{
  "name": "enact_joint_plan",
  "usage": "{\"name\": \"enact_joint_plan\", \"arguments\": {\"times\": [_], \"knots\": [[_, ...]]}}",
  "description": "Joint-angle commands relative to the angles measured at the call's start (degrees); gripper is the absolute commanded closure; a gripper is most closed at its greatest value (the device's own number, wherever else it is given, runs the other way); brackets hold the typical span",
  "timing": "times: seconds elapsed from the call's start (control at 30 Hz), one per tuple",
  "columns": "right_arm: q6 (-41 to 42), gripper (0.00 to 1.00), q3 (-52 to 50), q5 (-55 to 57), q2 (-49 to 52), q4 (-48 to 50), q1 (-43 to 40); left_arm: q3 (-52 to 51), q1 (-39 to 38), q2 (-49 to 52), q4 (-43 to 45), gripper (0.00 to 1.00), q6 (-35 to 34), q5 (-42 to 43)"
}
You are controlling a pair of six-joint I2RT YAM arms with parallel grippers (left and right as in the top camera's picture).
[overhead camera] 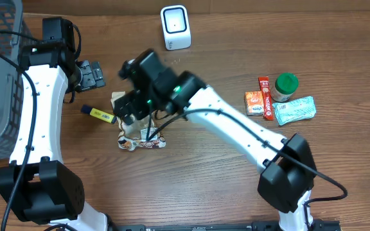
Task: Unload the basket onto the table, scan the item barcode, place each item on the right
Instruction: 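Release the jar and move the right gripper left to the snack bag, then grasp the clear-and-brown snack bag with the right gripper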
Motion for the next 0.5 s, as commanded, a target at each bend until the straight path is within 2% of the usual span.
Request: {"name": "enact_joint_plan", "arguments": {"times": [0.0, 0.37, 0.47], "knots": [[-0.15, 0.0, -0.22, 3.15, 2.69, 3.39, 1.62, -0.02, -0.39, -0.81, 0.02, 0.0, 0.46, -0.55], [-0.15, 0.01, -0.22, 2.84, 9.49, 5.31, 2.8, -0.02, -0.39, -0.81, 0.02, 0.0, 0.46, -0.55], [-0.17, 0.11, -0.22, 1.75, 11.91, 7.23, 2.8, -0.02, -0.39, -0.79, 0.02, 0.0, 0.46, -0.55]]}}
